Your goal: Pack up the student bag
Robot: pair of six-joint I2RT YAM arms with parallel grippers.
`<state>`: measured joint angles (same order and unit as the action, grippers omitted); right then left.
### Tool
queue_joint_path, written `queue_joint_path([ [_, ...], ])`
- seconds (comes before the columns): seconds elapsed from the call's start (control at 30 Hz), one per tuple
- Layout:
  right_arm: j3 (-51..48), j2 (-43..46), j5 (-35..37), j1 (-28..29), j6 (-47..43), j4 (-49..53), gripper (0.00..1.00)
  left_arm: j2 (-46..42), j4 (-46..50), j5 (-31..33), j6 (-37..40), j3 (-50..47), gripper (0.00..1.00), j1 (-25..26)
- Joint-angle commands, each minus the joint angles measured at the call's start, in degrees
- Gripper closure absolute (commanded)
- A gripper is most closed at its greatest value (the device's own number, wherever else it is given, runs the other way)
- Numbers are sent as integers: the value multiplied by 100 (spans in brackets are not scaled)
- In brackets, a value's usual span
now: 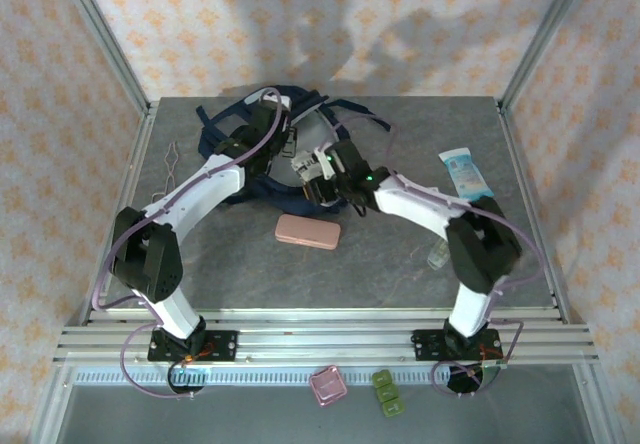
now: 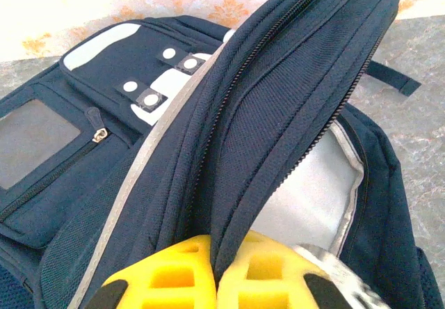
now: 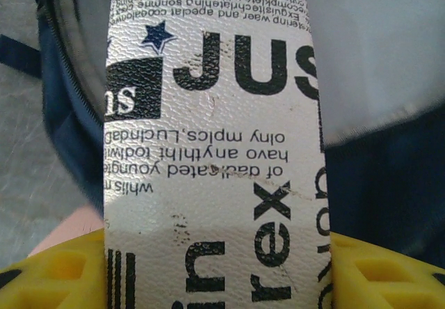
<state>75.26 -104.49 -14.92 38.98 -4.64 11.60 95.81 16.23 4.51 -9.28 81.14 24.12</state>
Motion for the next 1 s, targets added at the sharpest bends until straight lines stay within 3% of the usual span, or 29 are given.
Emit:
queue_joint_path([
  [0.0,785,-538,-307,-66,-303,4,60,-520,-592,-183,-238,139,100,-4],
  [0.07,1015,-788,-258,-75,-326,-110,57,-538,-602,-185,-267,121,100,-5],
  [0.2,985,-868,-68,-75,-317,-340,28,-523,-613,-209,-309,64,100,-4],
  [0.37,90,-129,176,-166,34,-830,10,-521,-735,-315,-377,-61,100,-4],
  [0.47,-544,474,47,-300,483,-1121,13,-505,-761,-378,-417,-114,100,-4],
  [0.63,-1355,975,-481,-479,1445,-1519,46,-538,-832,-480,-504,-238,100,5],
  [0.73,-1350,672,-834,-479,1753,-1682,57,-528,-817,-557,-531,-232,100,17],
  [0.87,-1243,202,-978,-487,1969,-1802,56,-549,-797,-548,-540,-177,100,45],
  [0.97,-1255,46,-1019,-487,2159,-1890,47,-523,-758,-582,-549,-121,100,65],
])
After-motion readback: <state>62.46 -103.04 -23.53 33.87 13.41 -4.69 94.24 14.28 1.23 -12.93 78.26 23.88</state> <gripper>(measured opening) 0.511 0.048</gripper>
